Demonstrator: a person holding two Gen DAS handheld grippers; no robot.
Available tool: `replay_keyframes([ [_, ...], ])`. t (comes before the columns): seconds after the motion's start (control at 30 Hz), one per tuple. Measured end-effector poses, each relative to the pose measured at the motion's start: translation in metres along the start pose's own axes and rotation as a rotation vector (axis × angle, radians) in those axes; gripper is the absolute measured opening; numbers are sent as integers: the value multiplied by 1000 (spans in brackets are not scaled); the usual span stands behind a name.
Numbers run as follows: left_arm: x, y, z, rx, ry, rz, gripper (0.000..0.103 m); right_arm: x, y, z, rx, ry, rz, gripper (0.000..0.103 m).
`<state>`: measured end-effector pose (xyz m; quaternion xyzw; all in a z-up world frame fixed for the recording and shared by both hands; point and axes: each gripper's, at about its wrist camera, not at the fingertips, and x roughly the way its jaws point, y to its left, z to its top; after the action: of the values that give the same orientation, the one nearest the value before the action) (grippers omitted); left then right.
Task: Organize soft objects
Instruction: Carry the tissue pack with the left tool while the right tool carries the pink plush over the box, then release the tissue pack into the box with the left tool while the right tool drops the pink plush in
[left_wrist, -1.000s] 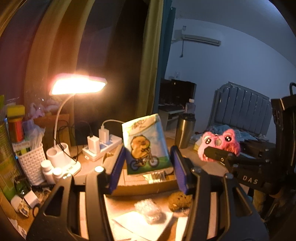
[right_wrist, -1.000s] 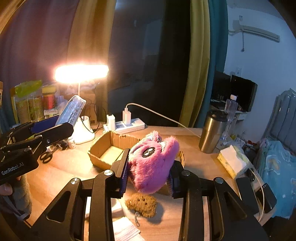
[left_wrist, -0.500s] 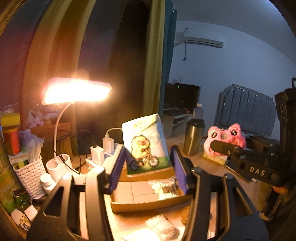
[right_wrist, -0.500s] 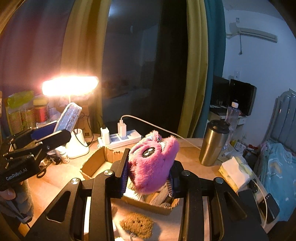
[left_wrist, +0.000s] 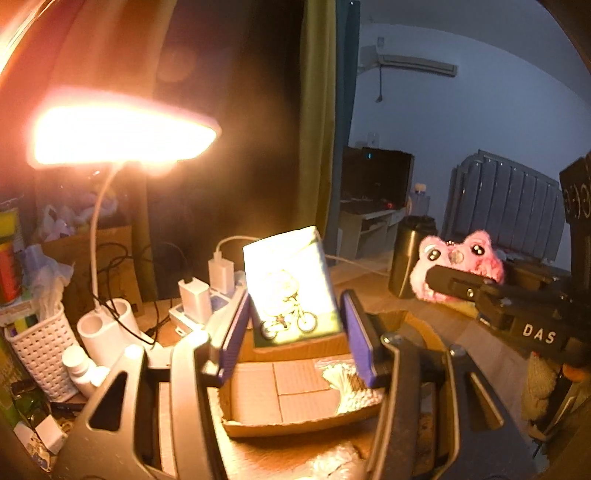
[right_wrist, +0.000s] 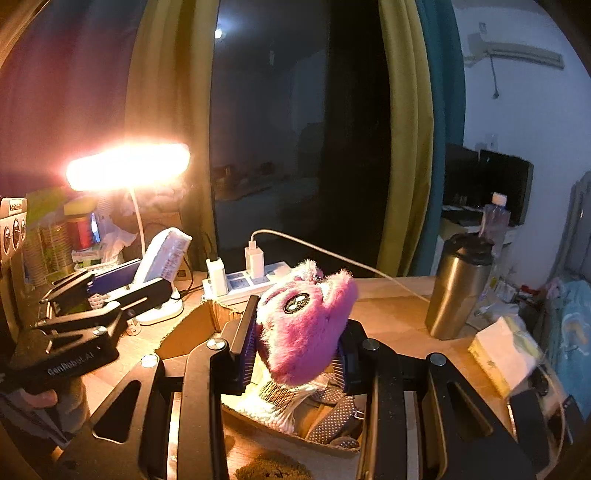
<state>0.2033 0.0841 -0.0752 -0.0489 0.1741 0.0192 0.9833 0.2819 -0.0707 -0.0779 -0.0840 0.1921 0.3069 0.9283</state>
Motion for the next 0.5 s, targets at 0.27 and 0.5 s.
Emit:
replay_keyframes([
  [0.27,32,12,-18,-19,84,7,51,24,1,-12,7,34,52,36],
  [0.5,60,25,-33,-57,221,52,52,48,7,-17,7,65,93,36],
])
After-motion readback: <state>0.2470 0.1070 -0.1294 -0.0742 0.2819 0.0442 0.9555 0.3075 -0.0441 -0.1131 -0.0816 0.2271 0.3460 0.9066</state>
